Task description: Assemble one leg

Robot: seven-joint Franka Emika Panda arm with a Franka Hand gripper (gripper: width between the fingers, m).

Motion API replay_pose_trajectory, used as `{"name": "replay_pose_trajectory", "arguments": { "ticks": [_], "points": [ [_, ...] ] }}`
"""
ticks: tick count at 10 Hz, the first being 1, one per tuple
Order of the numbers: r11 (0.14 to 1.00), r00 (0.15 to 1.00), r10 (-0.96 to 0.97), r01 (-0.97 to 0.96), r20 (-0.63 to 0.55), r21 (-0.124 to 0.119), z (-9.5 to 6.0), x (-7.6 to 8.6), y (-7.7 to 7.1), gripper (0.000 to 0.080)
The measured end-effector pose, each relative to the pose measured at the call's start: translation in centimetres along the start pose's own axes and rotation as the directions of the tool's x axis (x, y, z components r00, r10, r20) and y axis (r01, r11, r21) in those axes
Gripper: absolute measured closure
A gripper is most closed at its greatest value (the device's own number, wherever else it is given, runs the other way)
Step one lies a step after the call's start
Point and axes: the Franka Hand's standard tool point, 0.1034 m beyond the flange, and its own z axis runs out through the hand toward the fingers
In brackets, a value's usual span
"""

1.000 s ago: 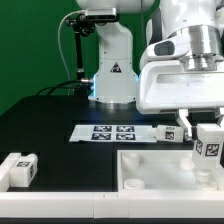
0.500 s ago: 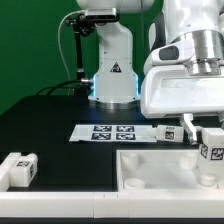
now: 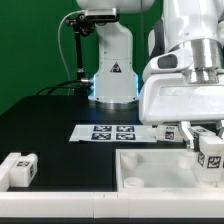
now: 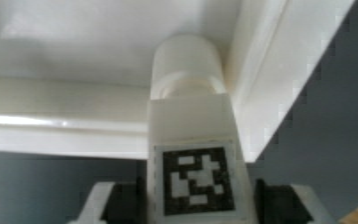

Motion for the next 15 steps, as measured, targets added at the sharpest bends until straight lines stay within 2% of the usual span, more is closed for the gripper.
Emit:
{"name": "replay_pose_trajectory", "arguments": {
  "ticks": [6, 7, 8, 9, 10, 11, 12, 13, 15],
  "points": [
    [1.000, 1.000, -0.006, 0.005, -0.027, -0.003, 0.1, 0.1, 0.1, 0.0509],
    [1.000, 1.000, -0.005, 0.005, -0.018, -0.003, 0.2, 0.1, 0.1, 0.0311],
    [1.000, 0.998, 0.003, -0.003, 0.058, 0.006, 0.0, 0.4, 0.0, 0.0311],
    [1.000, 0.998, 0.014, -0.014, 0.060, 0.010, -0.5, 1.5, -0.1, 0.0184],
    [1.000, 0.997, 0.017, -0.018, 0.072, 0.014, -0.2, 1.4, -0.6, 0.0160],
    [1.000, 0.980, 0.019, -0.023, 0.199, 0.021, 0.2, 0.7, -0.7, 0.0160],
    [0.999, 0.966, 0.025, -0.032, 0.259, 0.022, 0.2, 1.5, -0.3, 0.0152],
    [0.999, 0.952, 0.031, -0.039, 0.303, 0.020, 0.6, 1.5, -0.1, 0.0152],
    [0.999, 0.899, 0.035, -0.047, 0.436, 0.018, 1.0, 0.5, 0.1, 0.0150]
  ]
}}
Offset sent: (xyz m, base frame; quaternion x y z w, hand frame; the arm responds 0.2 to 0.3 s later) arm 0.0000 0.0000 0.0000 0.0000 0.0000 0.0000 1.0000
